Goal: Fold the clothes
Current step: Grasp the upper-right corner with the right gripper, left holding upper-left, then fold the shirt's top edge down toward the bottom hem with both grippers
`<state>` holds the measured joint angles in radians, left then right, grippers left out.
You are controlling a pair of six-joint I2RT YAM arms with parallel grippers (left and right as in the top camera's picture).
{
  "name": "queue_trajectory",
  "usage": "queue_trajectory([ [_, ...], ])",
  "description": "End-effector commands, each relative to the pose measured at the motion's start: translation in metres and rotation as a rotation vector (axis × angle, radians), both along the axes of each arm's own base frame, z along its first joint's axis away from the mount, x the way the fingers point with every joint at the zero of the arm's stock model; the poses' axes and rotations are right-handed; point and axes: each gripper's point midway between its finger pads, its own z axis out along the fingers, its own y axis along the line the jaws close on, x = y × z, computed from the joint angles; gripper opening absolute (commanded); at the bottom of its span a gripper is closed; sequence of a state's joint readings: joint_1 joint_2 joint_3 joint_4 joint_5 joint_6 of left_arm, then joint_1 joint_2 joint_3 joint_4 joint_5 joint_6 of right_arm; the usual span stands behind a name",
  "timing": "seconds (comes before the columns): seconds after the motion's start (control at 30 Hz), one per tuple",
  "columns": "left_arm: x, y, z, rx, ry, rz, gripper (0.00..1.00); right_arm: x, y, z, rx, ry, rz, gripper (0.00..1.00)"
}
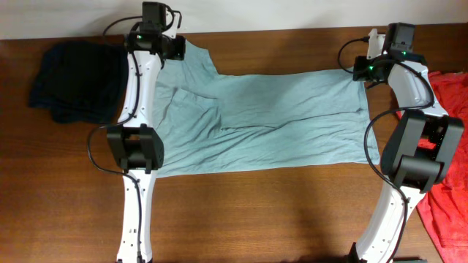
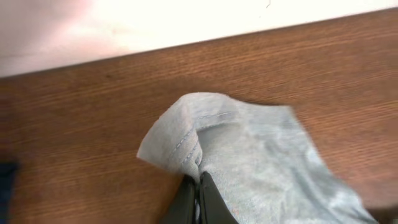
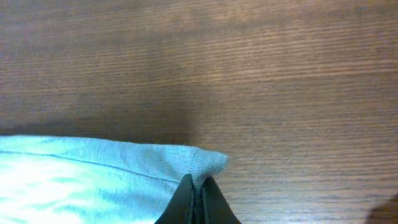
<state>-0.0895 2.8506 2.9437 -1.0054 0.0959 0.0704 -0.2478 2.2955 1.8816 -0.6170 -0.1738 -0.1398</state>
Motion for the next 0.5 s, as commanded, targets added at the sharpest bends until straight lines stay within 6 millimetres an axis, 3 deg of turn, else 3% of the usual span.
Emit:
queue_trajectory([
  [0.0, -0.001, 0.004, 0.060, 0.009, -0.090, 0.004, 0.01, 0.004, 0.005, 0.013, 0.003, -0.024, 0.025, 0.04],
  [0.23, -0.022, 0.005, 0.068, 0.012, -0.023, -0.003, 0.01, -0.006, 0.007, 0.023, 0.005, 0.001, 0.031, 0.04],
  [0.47, -0.041, 0.008, 0.066, 0.039, 0.046, -0.030, 0.01, -0.019, 0.010, 0.061, -0.017, -0.017, 0.051, 0.04],
])
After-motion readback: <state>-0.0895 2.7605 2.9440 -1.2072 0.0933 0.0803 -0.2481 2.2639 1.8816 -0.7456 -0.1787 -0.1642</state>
